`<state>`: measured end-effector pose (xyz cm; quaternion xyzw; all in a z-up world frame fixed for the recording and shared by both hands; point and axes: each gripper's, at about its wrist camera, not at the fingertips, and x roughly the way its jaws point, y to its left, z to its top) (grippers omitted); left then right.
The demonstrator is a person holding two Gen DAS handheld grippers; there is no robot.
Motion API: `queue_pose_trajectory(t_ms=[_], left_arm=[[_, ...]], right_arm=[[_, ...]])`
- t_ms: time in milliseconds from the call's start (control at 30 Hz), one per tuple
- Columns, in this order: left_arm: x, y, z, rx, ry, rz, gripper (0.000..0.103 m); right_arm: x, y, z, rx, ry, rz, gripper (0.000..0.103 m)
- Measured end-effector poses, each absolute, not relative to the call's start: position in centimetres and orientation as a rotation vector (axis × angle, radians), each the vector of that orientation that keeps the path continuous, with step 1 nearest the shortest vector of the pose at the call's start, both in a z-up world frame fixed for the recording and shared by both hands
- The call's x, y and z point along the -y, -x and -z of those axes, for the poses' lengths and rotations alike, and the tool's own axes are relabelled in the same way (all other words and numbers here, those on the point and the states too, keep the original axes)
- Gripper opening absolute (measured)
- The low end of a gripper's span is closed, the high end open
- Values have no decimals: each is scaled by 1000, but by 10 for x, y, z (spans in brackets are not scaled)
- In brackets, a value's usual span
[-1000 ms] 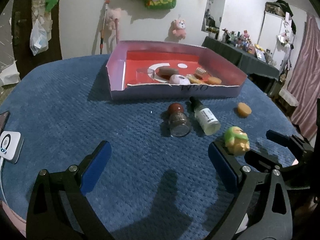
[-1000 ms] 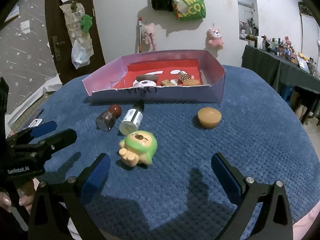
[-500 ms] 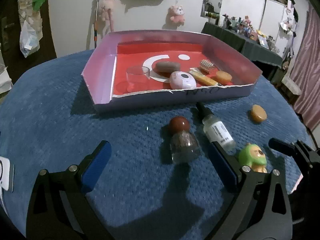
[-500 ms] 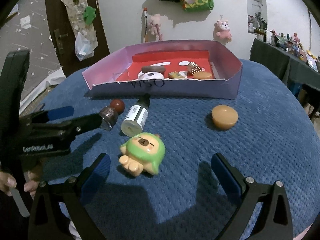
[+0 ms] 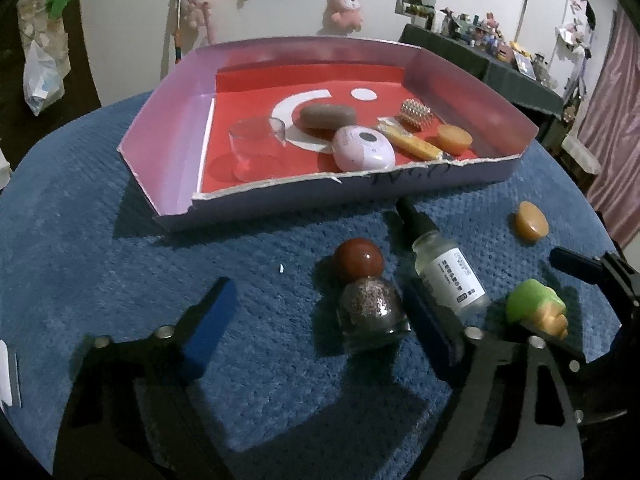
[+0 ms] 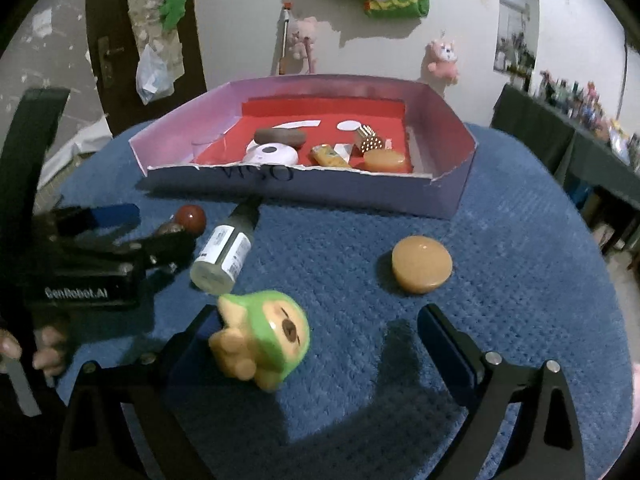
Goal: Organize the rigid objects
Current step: 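Grasp the glass nail-polish bottle with the left gripper while the right grasps the green figurine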
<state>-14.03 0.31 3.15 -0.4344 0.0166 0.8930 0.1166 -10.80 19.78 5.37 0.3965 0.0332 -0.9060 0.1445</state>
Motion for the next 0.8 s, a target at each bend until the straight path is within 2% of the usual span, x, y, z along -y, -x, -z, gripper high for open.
queue_pose_trajectory(t_ms=[33,133,233,267,300,333,367,800], left_arm=[[-3,140,-31,-45,1274,-2611,81],[-3,139,-30,-46,1260,-2612,76],[-6,139,-31,-31,1238,-2592,56],[-7,139,-31,-23,1231,-2583,46],[-7,139,-32,-11,1229,-2572,36],[-7,139,-33,11,1229,-2559,31],[-6,139,-34,31,1232,-2551,30],[-7,123,-55,18,1156,-2568,29]], right_arm=[[-199,109,-53,-85,-1143,2602,99],[-197,106,-50,-67,-1134,2558,89],[-194,103,-48,-59,-1125,2533,83],[-194,101,-49,-56,-1113,2530,77],[-195,99,-49,-41,-1103,2517,67],[-196,97,-50,-5,-1092,2484,60],[-197,95,-52,34,-1080,2456,49],[-194,92,-86,8,-973,2502,48]])
